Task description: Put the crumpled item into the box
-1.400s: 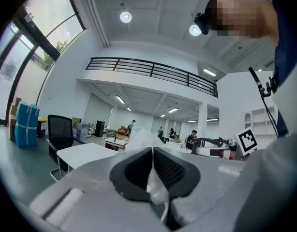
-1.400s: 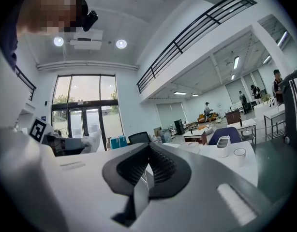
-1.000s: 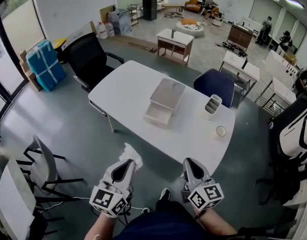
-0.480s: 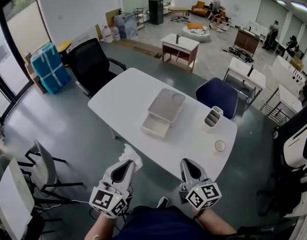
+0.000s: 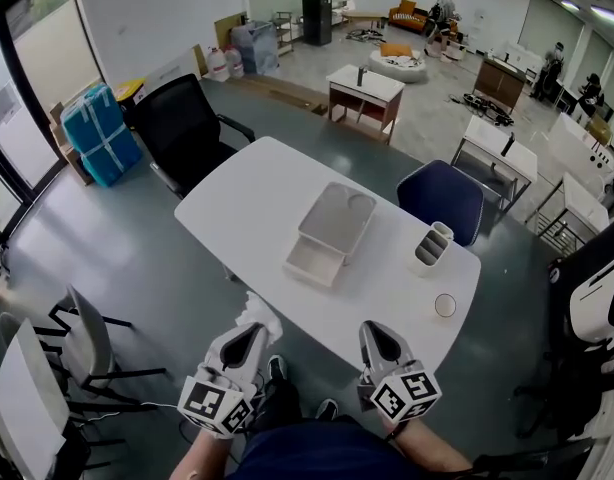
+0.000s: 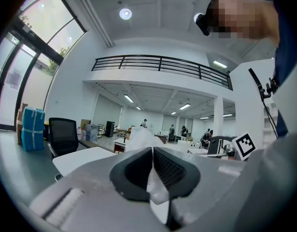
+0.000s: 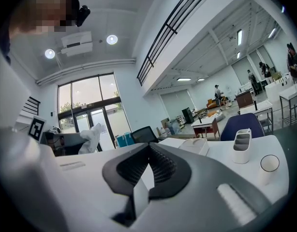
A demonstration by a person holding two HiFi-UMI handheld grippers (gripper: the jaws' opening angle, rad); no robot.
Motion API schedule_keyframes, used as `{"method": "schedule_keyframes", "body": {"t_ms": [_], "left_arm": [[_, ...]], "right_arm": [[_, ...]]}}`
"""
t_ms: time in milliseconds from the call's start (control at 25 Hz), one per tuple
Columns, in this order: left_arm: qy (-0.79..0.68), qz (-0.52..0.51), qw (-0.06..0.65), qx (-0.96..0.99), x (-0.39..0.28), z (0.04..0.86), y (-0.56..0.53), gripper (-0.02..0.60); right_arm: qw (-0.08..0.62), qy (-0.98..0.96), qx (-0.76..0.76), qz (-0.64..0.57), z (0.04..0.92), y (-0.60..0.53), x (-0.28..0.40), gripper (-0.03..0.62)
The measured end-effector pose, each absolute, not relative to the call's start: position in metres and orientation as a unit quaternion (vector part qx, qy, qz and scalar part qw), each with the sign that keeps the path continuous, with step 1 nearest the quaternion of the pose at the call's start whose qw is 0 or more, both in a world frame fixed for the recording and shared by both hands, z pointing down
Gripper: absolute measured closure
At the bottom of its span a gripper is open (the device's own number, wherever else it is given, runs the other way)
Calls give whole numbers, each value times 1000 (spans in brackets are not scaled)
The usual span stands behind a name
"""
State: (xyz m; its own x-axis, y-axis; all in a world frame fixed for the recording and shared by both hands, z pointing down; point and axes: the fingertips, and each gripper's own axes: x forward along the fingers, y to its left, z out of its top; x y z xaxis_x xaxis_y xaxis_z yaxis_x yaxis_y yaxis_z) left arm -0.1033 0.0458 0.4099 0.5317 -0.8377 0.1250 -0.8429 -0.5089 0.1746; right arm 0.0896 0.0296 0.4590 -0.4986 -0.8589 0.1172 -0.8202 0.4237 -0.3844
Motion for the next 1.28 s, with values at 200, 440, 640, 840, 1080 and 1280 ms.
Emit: {"method": "schedule_keyframes", "body": {"t_ms": [200, 440, 640, 840, 1080, 1280], "left_arm": [[-457, 9, 109, 883, -108, 418, 0, 569], [-419, 7, 110, 901, -126, 418, -67, 568], [-385, 5, 115, 916, -140, 421, -118, 569], [-349, 7, 127, 929, -150, 428, -153, 569], [-305, 17, 131, 943, -144, 443, -179, 569], [-288, 22, 144, 947, -134, 457, -195, 569]], "right_arm": [[47, 825, -528, -196, 464, -5, 88, 592], [47, 806, -558, -192, 463, -58, 66, 592], [43, 790, -583, -185, 459, -94, 48, 592], [35, 765, -617, -180, 461, -113, 36, 592], [25, 737, -651, -179, 468, -120, 41, 592], [22, 714, -678, -174, 468, -128, 62, 592]]}}
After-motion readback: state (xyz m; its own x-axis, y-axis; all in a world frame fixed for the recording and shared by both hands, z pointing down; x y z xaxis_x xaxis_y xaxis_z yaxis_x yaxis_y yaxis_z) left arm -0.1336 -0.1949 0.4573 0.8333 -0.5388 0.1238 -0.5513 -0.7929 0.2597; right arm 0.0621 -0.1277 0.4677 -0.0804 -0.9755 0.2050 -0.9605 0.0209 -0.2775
